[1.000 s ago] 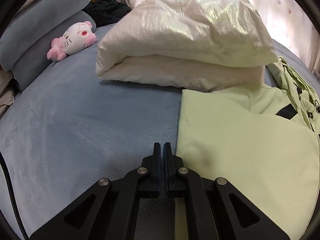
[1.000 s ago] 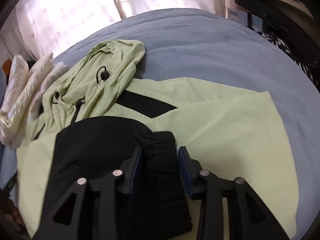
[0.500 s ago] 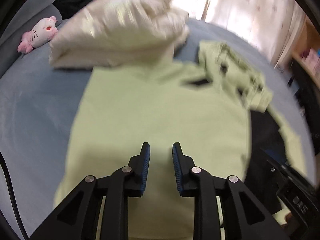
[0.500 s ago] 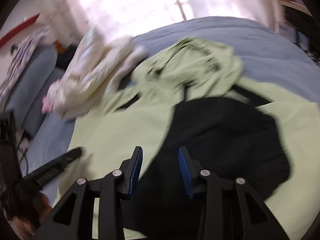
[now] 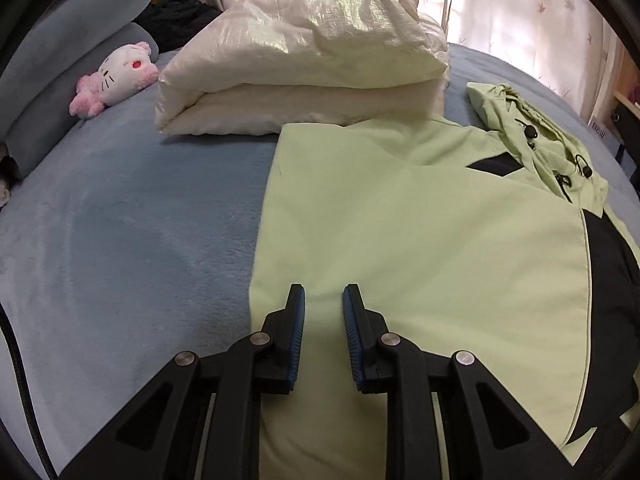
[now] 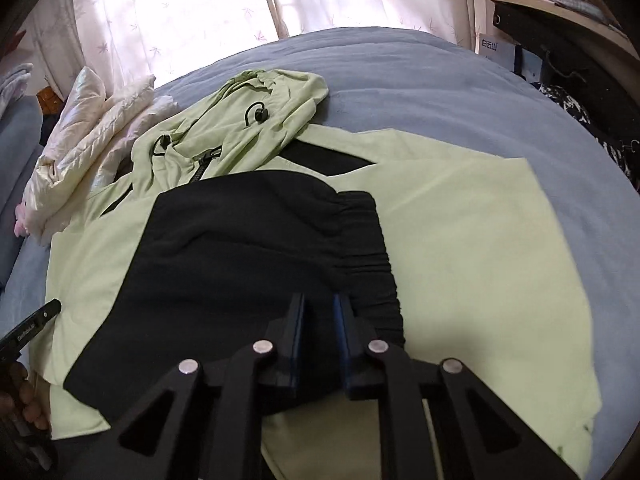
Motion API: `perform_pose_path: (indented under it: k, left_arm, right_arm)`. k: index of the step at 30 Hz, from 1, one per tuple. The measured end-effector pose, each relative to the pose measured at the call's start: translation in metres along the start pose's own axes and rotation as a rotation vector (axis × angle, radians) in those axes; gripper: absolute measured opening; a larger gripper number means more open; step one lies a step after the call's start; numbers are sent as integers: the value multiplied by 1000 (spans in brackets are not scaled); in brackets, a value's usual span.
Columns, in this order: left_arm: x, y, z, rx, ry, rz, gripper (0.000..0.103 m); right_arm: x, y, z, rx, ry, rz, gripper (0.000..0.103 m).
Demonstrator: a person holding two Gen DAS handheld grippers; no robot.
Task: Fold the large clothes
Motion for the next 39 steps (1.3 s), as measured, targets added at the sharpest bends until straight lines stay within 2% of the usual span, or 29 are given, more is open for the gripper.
perform_pose_path:
  k: [3,9,12,18,27,30,39]
  left_arm:
    - [-1,0,7,21,-13,-2,19]
    - [3,8,43,42,-13,9,20]
    - [5,16,68,43,-1,24,21]
    - [8,31,124,10,43,37,22]
    - [12,51,201,-65,58,22,36]
    - [14,59,219,-86,53,16,42]
    - [25,92,252,-97,56,23,42]
  right_arm:
    - [8,4,14,-1,7,10,17]
    - [26,18,59,-37,-39,30,18]
    - [28,24,79,-33,-57,19,26]
    - [27,40,127,-63,-108,-4,28]
    - [27,65,190,-124,-146,14,29]
    - [27,71,202,-138,-145,25,29]
    - [27,95,232,-167,-153,53,30]
Point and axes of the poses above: each gripper's, at about its wrist camera, not at the fingertips, and z roughly against the way its jaws point, x to its left, y to its underside, the point moved 3 cm from there along -z, roughly the way its jaws point, and after that the axes turned 7 degrees about y, right-handed, at the moved point
